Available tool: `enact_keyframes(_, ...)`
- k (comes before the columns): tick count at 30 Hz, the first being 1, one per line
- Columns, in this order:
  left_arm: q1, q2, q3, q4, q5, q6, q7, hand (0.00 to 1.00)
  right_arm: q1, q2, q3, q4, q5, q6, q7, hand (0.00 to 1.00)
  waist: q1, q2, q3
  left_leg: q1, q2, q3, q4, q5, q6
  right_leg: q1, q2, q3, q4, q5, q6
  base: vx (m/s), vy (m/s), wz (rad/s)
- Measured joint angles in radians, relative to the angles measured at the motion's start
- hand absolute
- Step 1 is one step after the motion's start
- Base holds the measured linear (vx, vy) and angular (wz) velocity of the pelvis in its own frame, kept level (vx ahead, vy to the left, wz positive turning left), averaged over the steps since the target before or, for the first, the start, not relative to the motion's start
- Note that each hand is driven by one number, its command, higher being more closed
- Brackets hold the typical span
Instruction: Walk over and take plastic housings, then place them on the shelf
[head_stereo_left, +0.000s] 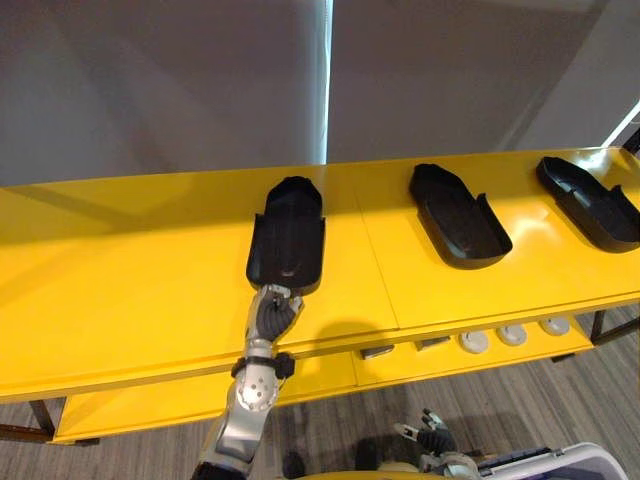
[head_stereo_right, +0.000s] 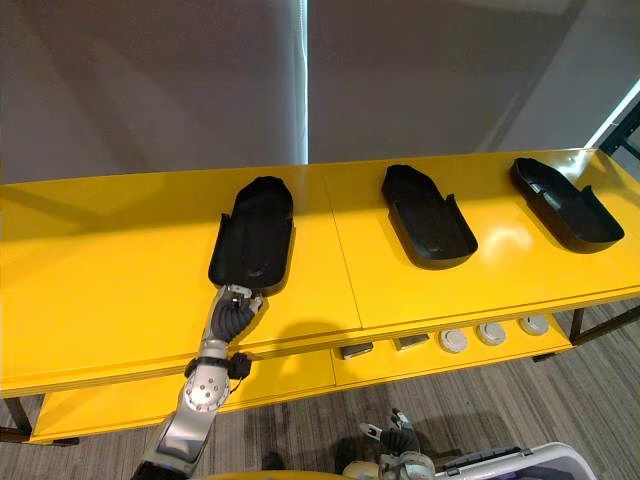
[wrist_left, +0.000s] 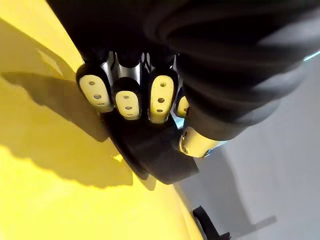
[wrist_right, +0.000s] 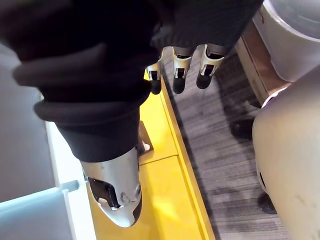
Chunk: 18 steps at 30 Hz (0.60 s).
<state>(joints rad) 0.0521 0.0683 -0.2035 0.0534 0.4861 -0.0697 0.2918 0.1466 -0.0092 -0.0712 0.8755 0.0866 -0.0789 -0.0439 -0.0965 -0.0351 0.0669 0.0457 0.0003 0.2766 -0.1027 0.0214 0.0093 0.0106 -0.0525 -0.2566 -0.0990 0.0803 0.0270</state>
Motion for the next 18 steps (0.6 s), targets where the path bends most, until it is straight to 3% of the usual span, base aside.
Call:
enact_keyframes(9,-0.113,0.017,-0.031,0.109,0.035,0.026,0.0,1.0,-0.003,-0.001,0.0,-0.003,-0.011,0.002,0.0,0.0,-0.006,0.003,0.002,0.001,0.002,0.023,0.0,-0.004,-0.005,-0.009,0.002,0.017,-0.001,0.002,-0.003,-0.03,0.007,-0.07)
enact_keyframes(18,-0.114,0.016,-0.042,0.108,0.022,0.027,0.0,1.0,-0.003,0.001,0.0,-0.021,-0.018,0.002,-0.001,0.0,-0.027,0.009,0.005,-0.002,0.001,0.028,0.0,-0.004,-0.005,-0.014,0.001,0.021,0.0,0.004,-0.002,-0.01,0.004,-0.02)
